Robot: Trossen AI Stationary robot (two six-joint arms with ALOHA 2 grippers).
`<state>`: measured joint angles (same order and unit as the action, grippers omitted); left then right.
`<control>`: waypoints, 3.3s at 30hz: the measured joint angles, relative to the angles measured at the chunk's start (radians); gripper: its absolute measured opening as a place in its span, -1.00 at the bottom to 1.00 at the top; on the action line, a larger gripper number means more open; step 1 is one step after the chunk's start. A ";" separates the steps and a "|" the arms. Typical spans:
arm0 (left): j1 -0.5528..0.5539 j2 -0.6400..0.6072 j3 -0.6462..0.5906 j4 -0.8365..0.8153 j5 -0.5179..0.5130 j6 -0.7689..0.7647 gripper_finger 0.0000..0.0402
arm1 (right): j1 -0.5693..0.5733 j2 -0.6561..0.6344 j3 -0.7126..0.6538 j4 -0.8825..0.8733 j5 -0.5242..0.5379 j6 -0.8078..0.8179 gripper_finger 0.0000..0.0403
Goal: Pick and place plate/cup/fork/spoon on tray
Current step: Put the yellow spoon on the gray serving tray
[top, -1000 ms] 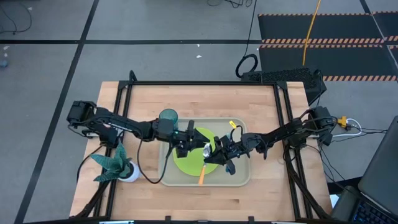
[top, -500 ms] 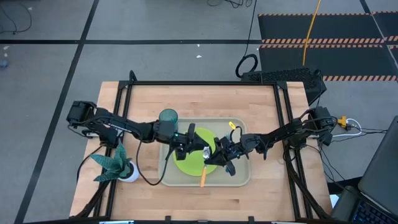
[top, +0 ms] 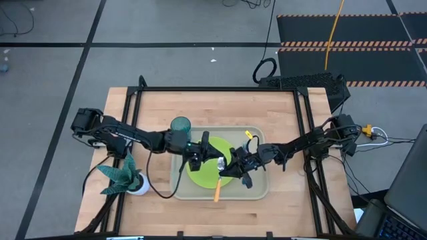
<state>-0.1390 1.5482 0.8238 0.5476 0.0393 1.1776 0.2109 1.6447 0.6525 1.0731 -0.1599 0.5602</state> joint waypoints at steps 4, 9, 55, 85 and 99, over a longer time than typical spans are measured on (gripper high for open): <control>-0.002 0.000 0.000 -0.050 -0.053 0.024 -0.98 | -0.002 0.000 0.000 -0.039 0.007 0.000 -0.96; -0.008 -0.002 -0.003 -0.126 -0.101 0.017 -0.99 | -0.002 0.000 0.000 -0.123 0.009 0.000 -0.77; 0.079 0.035 0.429 -1.392 -0.355 -0.719 -1.00 | -0.079 -0.011 0.001 -0.199 0.122 -0.025 -0.07; 0.051 0.063 0.479 -1.360 -0.383 -0.854 -0.99 | -0.028 -0.018 -0.007 -0.427 0.252 0.077 -0.86; 0.037 0.066 0.479 -1.340 -0.388 -0.737 -0.80 | -0.012 -0.020 -0.008 -0.445 0.316 0.173 -0.97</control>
<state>-0.1024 1.6140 1.3025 -0.7927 -0.3489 0.4404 0.1986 1.6245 0.6445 0.6282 0.1556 0.7330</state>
